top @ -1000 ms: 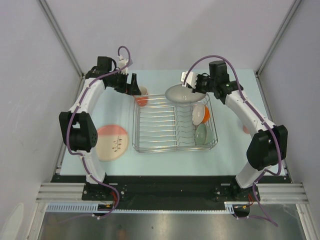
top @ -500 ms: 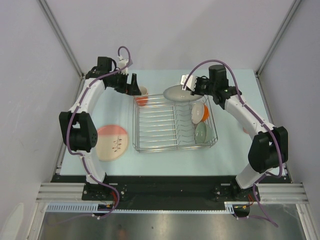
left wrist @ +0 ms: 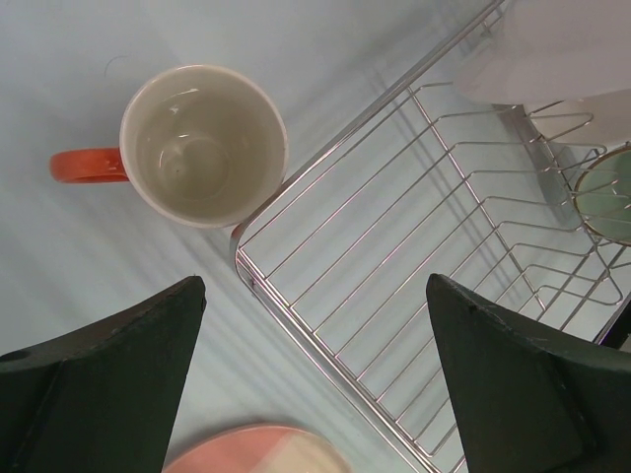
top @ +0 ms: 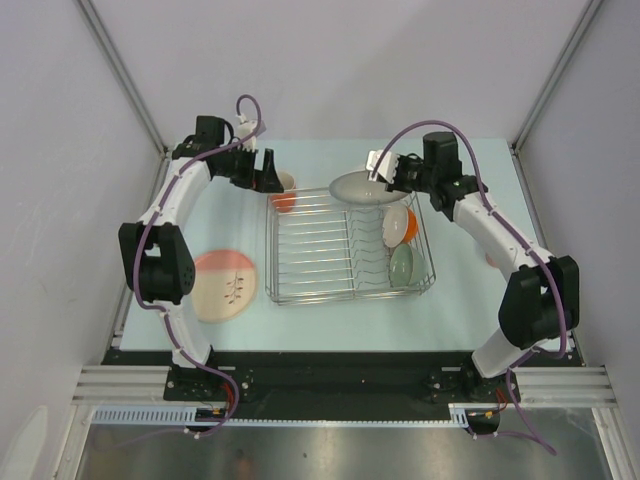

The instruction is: Load the mixed dishes into the dish rack

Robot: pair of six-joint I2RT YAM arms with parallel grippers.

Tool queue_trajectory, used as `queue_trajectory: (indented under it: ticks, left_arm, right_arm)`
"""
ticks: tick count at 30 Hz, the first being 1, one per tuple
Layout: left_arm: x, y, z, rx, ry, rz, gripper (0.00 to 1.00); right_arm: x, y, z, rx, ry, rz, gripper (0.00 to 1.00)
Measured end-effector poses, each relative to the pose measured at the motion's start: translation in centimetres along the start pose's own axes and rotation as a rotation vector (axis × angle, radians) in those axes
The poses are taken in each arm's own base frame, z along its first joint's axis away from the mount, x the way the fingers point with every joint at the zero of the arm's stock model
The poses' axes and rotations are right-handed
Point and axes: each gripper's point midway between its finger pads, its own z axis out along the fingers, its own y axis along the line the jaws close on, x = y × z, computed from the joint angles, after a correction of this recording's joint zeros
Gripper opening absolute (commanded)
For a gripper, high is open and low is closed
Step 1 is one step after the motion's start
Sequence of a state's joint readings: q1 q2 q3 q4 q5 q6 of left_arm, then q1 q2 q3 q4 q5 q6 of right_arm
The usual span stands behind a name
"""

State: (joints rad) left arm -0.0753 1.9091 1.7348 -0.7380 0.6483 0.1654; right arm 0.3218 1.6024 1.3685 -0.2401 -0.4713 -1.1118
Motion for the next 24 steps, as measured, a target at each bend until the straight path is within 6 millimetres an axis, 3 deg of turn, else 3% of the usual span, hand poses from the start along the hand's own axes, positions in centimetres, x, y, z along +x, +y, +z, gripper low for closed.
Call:
queue_trajectory:
  ticks: [17,24]
  left_arm:
    - [-0.2,-0.1,0.2,0.013,-0.012,0.000,1.00]
    - [0.6,-0.1,0.5,0.018,0.001,-0.014,0.99]
  right_arm:
    - [1.4,-0.7,-1.3,0.007,-0.030,0.099,0.00]
    - [1.5,-1.0,-1.8,0.009,-0.043,0.150,0.00]
